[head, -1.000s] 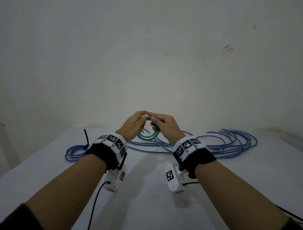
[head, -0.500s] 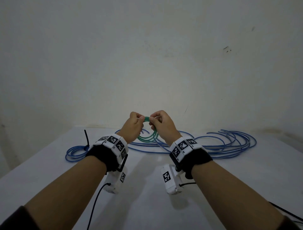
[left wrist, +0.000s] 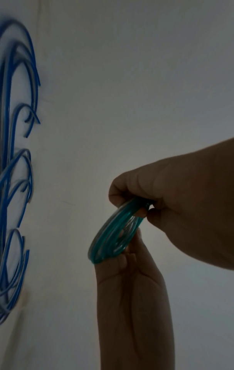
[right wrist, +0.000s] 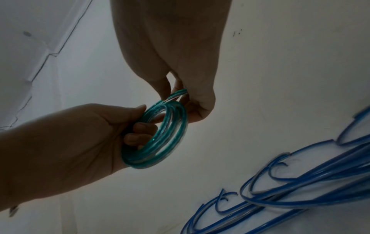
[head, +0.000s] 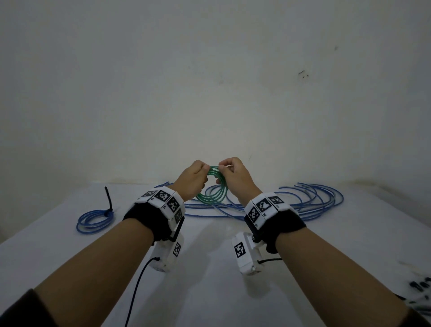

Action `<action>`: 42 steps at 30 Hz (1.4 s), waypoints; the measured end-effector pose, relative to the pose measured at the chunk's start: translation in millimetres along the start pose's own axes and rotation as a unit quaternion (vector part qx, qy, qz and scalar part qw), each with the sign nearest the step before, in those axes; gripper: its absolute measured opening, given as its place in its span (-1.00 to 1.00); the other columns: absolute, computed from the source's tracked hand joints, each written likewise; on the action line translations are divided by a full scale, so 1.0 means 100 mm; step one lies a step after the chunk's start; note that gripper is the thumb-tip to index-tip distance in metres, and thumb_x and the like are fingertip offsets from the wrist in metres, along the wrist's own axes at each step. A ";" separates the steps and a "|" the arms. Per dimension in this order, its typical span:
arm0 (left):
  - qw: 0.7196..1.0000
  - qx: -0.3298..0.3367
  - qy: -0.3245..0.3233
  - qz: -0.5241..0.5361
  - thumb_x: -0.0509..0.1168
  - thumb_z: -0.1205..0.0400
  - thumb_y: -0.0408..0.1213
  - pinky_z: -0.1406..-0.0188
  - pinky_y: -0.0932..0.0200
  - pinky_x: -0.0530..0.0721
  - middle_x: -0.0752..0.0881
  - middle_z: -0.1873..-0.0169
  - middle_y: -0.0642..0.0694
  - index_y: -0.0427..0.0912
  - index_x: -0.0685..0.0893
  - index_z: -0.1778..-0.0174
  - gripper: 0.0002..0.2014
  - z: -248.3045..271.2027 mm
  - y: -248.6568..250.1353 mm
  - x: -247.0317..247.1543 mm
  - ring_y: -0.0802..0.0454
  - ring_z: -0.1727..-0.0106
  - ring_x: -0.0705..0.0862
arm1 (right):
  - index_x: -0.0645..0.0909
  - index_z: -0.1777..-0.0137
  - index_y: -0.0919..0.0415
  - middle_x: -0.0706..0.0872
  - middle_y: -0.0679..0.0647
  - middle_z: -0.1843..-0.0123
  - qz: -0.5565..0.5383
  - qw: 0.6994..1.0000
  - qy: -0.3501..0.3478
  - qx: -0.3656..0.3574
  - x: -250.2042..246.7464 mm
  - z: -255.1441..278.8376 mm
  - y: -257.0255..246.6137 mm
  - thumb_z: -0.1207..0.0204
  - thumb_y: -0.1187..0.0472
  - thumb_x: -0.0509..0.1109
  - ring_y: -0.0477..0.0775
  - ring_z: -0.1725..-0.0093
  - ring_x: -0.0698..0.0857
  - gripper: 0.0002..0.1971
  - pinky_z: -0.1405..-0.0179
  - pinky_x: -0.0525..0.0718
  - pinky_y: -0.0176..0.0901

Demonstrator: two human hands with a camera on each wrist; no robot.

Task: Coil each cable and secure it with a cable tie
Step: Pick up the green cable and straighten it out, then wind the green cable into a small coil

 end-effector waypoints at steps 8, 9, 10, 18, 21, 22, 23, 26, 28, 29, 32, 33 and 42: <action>0.996 0.059 -0.062 0.023 0.00 -0.75 -0.23 0.37 0.19 0.41 0.49 0.37 -0.04 -0.19 0.40 -0.17 -0.83 -0.02 0.39 0.82 0.09 0.38 0.46 | 0.44 -0.09 0.22 0.66 0.15 0.11 0.031 0.997 0.009 0.075 -0.87 0.30 0.11 -0.67 0.11 0.20 0.09 0.23 0.69 -0.82 0.23 0.68 -0.15; 0.995 0.061 -0.073 0.030 0.00 -0.75 -0.23 0.38 0.20 0.41 0.48 0.37 -0.04 -0.20 0.40 -0.16 -0.83 -0.01 0.44 0.95 0.08 0.39 0.46 | 0.45 -0.11 0.22 0.65 0.14 0.10 0.044 0.995 0.020 0.085 -1.03 0.33 0.13 -0.66 0.06 0.21 0.10 0.19 0.69 -0.78 0.15 0.68 -0.06; 0.994 0.064 -0.084 0.034 0.00 -0.75 -0.23 0.38 0.20 0.41 0.49 0.38 -0.05 -0.20 0.40 -0.15 -0.83 -0.01 0.48 1.07 0.07 0.39 0.45 | 0.46 -0.13 0.22 0.65 0.13 0.08 0.061 0.993 0.033 0.096 -1.20 0.37 0.14 -0.66 0.02 0.21 0.08 0.17 0.67 -0.74 0.09 0.67 -0.02; 0.979 0.068 -0.181 0.070 0.00 -0.75 -0.20 0.48 0.20 0.34 0.48 0.38 -0.07 -0.21 0.39 -0.13 -0.83 0.07 0.82 2.20 0.05 0.47 0.37 | 0.54 0.07 0.18 0.68 0.07 0.13 0.260 0.945 0.048 0.194 -2.64 0.96 0.34 -0.65 0.05 0.19 0.05 0.20 0.67 -0.78 0.20 0.57 -0.13; 0.973 0.083 -0.205 0.066 0.00 -0.76 -0.20 0.44 0.20 0.35 0.48 0.38 -0.06 -0.22 0.39 -0.10 -0.83 0.13 0.91 2.54 0.05 0.44 0.39 | 0.56 -0.02 0.24 0.69 0.09 0.08 0.346 0.903 0.024 0.254 -3.06 1.24 0.49 -0.65 0.08 0.23 0.07 0.14 0.66 -0.78 0.17 0.58 -0.13; 0.971 0.088 -0.212 0.063 0.00 -0.76 -0.20 0.43 0.20 0.36 0.47 0.39 -0.06 -0.23 0.39 -0.08 -0.83 0.15 0.94 2.63 0.05 0.44 0.39 | 0.57 -0.04 0.26 0.68 0.09 0.07 0.372 0.889 0.013 0.268 -3.16 1.32 0.52 -0.65 0.10 0.24 0.07 0.13 0.65 -0.78 0.19 0.58 -0.15; 0.969 0.091 -0.220 0.064 0.01 -0.76 -0.21 0.44 0.19 0.35 0.47 0.40 -0.06 -0.23 0.39 -0.07 -0.83 0.17 0.97 2.74 0.05 0.44 0.38 | 0.58 -0.05 0.27 0.67 0.09 0.09 0.396 0.874 0.003 0.281 -3.29 1.41 0.55 -0.64 0.12 0.26 0.07 0.13 0.65 -0.80 0.21 0.57 -0.18; 0.965 0.082 -0.237 0.070 0.02 -0.75 -0.19 0.44 0.16 0.33 0.47 0.39 -0.07 -0.21 0.39 -0.05 -0.84 0.20 1.01 2.98 0.05 0.46 0.38 | 0.63 -0.07 0.23 0.64 0.01 0.15 0.444 0.839 -0.028 0.314 -3.56 1.62 0.66 -0.60 0.15 0.33 -0.03 0.22 0.62 -0.83 0.31 0.55 -0.28; 0.963 0.074 -0.249 0.073 0.01 -0.75 -0.19 0.44 0.18 0.34 0.47 0.39 -0.07 -0.19 0.39 -0.04 -0.85 0.21 1.04 3.11 0.06 0.45 0.38 | 0.66 -0.09 0.18 0.66 0.02 0.09 0.468 0.818 -0.046 0.331 -3.70 1.73 0.75 -0.54 0.15 0.41 -0.07 0.23 0.59 -0.82 0.30 0.56 -0.28; 0.962 0.073 -0.252 0.071 0.01 -0.75 -0.19 0.43 0.19 0.35 0.46 0.39 -0.07 -0.19 0.39 -0.04 -0.85 0.22 1.05 3.15 0.06 0.45 0.38 | 0.67 -0.09 0.16 0.64 0.02 0.03 0.474 0.812 -0.055 0.336 -3.74 1.77 0.78 -0.52 0.16 0.44 -0.04 0.19 0.59 -0.81 0.25 0.58 -0.26; 0.961 0.073 -0.260 0.062 0.00 -0.75 -0.18 0.43 0.19 0.35 0.46 0.39 -0.07 -0.18 0.39 -0.03 -0.85 0.22 1.08 3.26 0.04 0.45 0.38 | 0.69 -0.14 0.08 0.52 -0.02 -0.02 0.492 0.797 -0.085 0.339 -3.77 1.84 0.87 -0.49 0.25 0.45 0.02 0.02 0.54 -0.77 -0.02 0.61 -0.12; 0.961 0.072 -0.262 0.060 0.00 -0.75 -0.17 0.42 0.19 0.35 0.47 0.39 -0.07 -0.17 0.39 -0.04 -0.84 0.22 1.08 3.29 0.04 0.45 0.38 | 0.69 -0.15 0.06 0.51 -0.02 -0.02 0.499 0.793 -0.094 0.336 -3.77 1.84 0.90 -0.49 0.28 0.43 0.03 0.01 0.54 -0.75 -0.08 0.61 -0.09; 0.963 0.061 -0.254 0.066 0.01 -0.75 -0.18 0.42 0.19 0.35 0.46 0.38 -0.06 -0.19 0.40 -0.04 -0.84 0.18 1.05 3.28 0.05 0.43 0.37 | 0.75 0.03 0.18 0.75 0.07 0.04 0.561 0.773 -0.102 0.279 -3.74 1.72 1.05 -0.46 0.27 0.47 -0.02 0.14 0.63 -0.89 0.24 0.58 -0.27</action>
Point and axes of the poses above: each hand's wrist, its own z-axis away from the middle knuckle, its own x-axis out of the palm, y = z × x, the point moved 6 cm from there along -z, towards the middle knuckle
